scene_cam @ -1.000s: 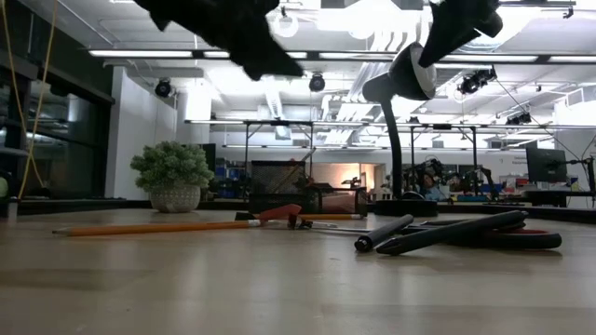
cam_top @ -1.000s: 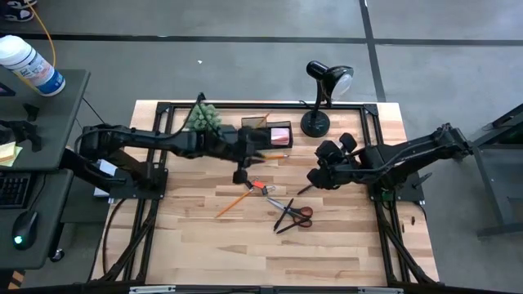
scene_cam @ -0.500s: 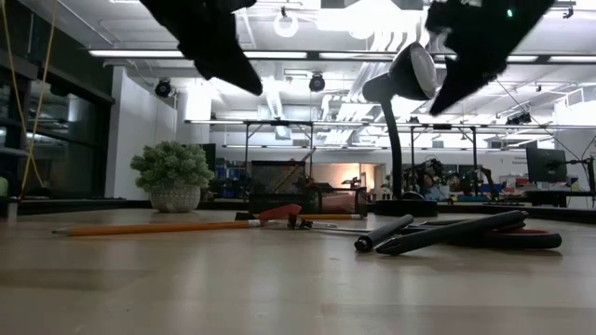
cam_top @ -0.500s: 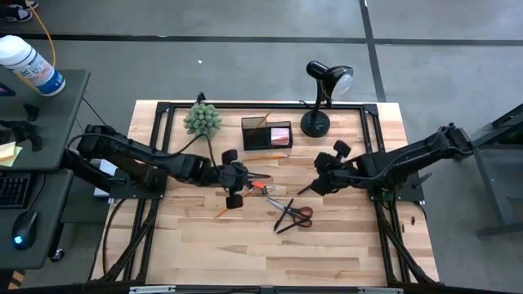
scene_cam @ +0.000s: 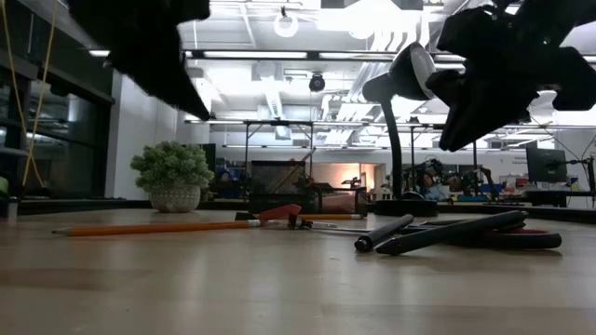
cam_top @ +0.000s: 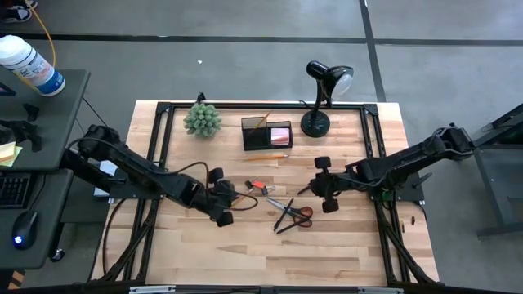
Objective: Pick and place office supplies into organizer
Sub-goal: Put the middle left black pen into the black desk organizer
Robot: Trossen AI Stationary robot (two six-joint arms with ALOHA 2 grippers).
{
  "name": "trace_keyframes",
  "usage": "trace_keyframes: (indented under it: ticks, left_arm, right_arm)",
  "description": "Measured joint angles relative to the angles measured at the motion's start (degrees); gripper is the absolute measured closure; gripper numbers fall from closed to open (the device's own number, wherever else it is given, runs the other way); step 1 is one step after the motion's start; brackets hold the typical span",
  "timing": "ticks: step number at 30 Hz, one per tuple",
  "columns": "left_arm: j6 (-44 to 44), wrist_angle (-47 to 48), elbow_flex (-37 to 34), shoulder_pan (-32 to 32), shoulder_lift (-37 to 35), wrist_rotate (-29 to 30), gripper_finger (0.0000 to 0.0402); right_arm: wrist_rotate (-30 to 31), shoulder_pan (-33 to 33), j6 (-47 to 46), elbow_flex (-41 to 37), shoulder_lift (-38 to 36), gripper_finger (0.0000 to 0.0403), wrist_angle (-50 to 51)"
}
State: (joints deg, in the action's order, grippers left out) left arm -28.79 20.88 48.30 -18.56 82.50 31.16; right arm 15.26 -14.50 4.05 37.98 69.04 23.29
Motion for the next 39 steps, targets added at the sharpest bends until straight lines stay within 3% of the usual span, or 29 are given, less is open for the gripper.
trace_keyframes:
  ticks: [6, 13, 18, 25, 28, 32, 39]
  left_arm:
    - [0.7, -7.2, -3.4, -0.2, 0.1, 1.7, 0.0355]
    - [9.2, -14.7, -3.9, -0.2, 0.2, -0.1, 0.0355]
    - [12.5, -17.4, -3.9, -0.2, 0.2, -3.0, 0.0355]
    - [12.5, -18.5, -3.9, -0.2, 0.2, -1.6, 0.0355]
    - [12.5, -19.1, -3.9, -0.2, 0.2, 0.3, 0.0355]
    - [12.5, -21.3, -3.9, -0.2, 0.2, 2.6, 0.0355]
    - [11.5, -21.6, -3.9, -0.2, 0.2, 6.0, 0.0355]
  right_arm:
    - [-8.5, 1.0, 0.4, 0.0, 1.1, 0.0311, -5.1]
    - [-9.5, 1.0, 0.8, 0.6, 5.2, 0.0246, -6.9]
    - [-9.7, 1.0, -3.8, 0.6, 9.1, 0.0214, -6.4]
    - [-10.3, 2.3, -1.2, 0.6, 13.3, 0.0222, -6.5]
    - [-14.7, 4.0, 1.7, 0.6, 13.6, 0.0232, -6.4]
    - [-18.8, 4.3, 9.7, 3.1, 13.6, 0.0246, -4.1]
    - [-15.9, 4.4, 24.3, 10.2, 16.6, 0.0252, -0.8]
